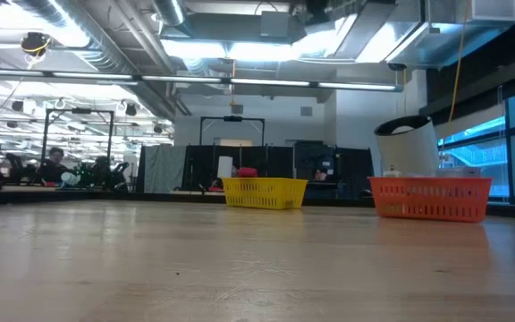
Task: Pick & Place Office items
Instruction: Put the pink charger adapter into the orange bin
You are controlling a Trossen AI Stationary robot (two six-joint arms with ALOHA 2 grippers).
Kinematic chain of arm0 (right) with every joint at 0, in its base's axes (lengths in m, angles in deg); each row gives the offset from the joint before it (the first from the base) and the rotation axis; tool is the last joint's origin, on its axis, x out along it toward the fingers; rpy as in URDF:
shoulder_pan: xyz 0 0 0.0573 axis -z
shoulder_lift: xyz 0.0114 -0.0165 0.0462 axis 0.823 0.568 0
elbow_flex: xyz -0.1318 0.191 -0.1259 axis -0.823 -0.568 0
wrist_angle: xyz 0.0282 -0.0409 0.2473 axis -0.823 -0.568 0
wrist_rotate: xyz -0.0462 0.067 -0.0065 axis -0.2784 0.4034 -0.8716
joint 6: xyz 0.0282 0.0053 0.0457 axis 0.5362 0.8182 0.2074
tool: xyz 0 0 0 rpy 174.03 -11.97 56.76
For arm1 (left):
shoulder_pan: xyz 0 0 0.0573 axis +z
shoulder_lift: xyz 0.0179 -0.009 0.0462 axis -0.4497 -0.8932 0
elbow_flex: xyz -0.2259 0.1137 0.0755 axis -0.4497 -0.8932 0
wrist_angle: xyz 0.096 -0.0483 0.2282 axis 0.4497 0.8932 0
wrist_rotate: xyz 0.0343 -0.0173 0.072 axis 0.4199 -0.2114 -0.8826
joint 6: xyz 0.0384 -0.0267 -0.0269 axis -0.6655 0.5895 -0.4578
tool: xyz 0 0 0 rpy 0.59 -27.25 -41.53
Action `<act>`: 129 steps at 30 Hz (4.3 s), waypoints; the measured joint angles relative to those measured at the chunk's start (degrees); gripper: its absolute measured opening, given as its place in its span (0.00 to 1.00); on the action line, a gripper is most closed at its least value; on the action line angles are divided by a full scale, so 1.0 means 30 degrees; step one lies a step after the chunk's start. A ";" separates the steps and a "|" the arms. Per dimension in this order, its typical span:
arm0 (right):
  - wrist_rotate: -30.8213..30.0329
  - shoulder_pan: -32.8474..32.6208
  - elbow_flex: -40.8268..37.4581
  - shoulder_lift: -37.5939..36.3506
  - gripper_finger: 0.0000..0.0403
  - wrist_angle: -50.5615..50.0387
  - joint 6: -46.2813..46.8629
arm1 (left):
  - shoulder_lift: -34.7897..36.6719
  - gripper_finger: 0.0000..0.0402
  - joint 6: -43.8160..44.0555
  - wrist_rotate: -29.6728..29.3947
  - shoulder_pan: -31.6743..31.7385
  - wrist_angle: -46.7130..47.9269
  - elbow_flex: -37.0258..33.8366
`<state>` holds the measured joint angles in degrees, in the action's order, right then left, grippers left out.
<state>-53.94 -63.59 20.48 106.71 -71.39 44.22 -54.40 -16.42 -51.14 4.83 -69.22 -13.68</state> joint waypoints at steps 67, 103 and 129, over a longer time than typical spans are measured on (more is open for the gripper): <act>-0.2758 0.0237 0.0015 -0.0160 0.28 0.1307 -0.2418 | -0.5078 0.42 0.5260 0.0186 0.1308 -0.1734 -0.0022; -0.7339 0.6589 -0.0789 -0.2154 0.28 -2.3472 -0.1583 | -0.5078 0.66 0.5975 -0.8967 0.0102 -0.1595 -0.0022; -0.7323 0.6975 -0.4106 -0.2459 0.51 -2.0805 0.1421 | -0.5078 0.65 0.5281 -1.0918 -0.0707 -0.1586 -0.0022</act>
<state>-75.91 -42.67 8.16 99.33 -133.80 48.48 -69.63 -0.57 -83.90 2.71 -73.98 -13.74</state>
